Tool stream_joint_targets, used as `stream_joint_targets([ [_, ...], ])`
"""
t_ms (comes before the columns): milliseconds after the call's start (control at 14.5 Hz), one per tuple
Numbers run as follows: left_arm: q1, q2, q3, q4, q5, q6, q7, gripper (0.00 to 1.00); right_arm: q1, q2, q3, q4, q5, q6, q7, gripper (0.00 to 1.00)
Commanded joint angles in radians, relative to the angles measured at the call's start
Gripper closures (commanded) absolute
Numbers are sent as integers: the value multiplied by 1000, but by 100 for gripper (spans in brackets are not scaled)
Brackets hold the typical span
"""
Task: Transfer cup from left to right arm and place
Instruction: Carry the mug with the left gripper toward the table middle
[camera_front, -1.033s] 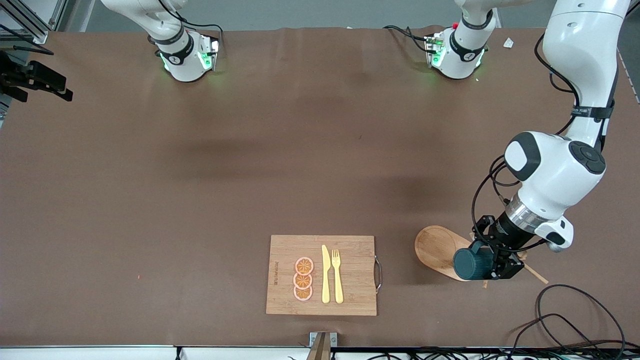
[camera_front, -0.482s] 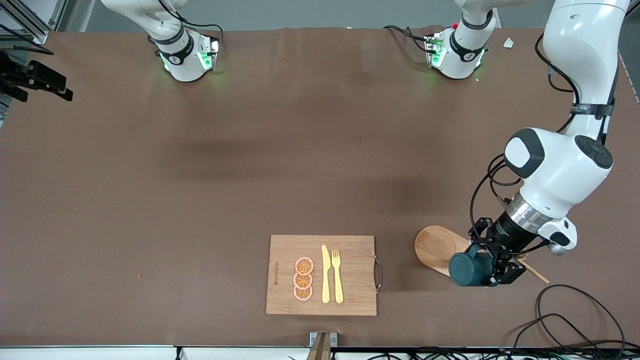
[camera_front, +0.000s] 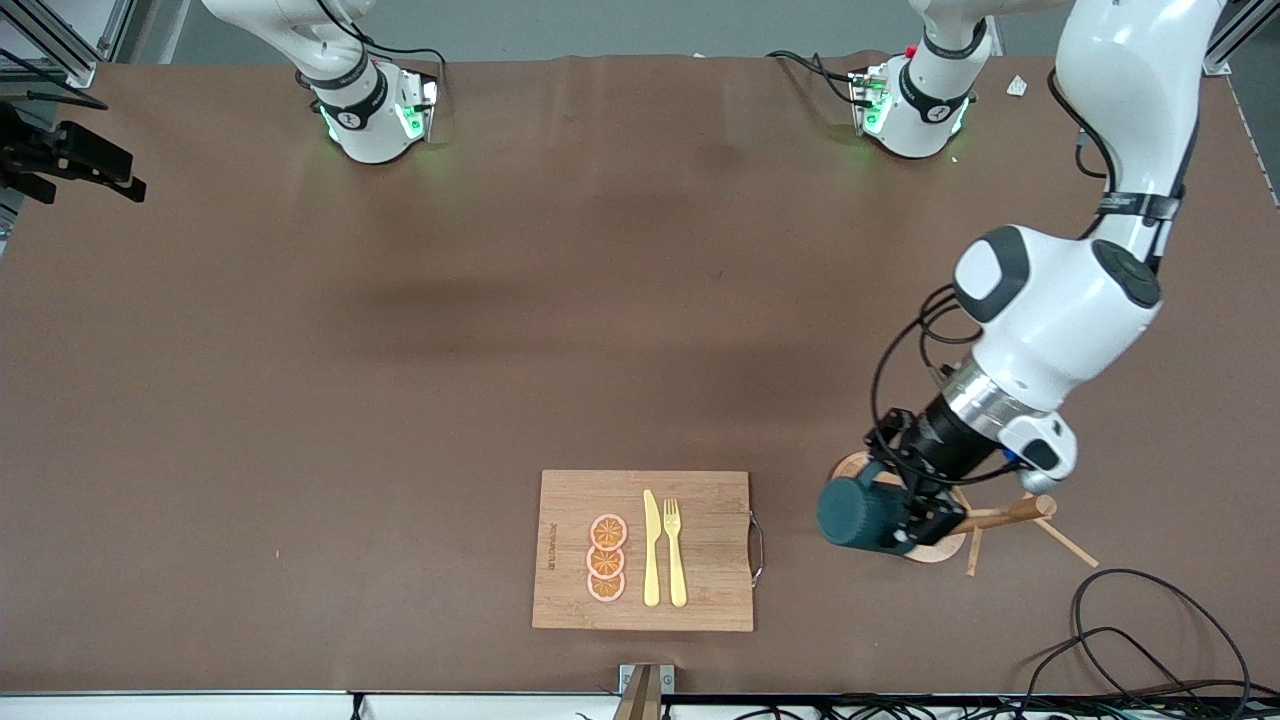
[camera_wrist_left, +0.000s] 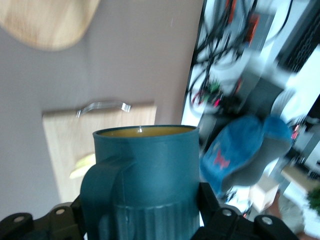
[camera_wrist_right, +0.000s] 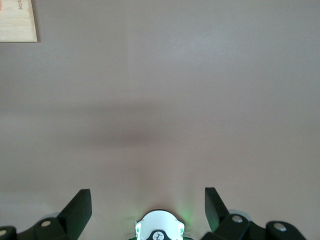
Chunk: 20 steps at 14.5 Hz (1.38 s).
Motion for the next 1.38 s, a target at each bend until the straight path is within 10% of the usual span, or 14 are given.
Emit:
stream_joint_targets([
  [0, -64, -16, -31, -7, 14, -14, -13, 34, 13, -25, -8, -20, 1, 1, -6, 0],
  [551, -438, 235, 33, 269, 523, -16, -13, 35, -7, 16, -13, 11, 0, 5, 6, 0],
  [1308, -1128, 407, 785, 335, 715, 196, 68, 38, -80, 210, -15, 18, -11, 53, -11, 0],
])
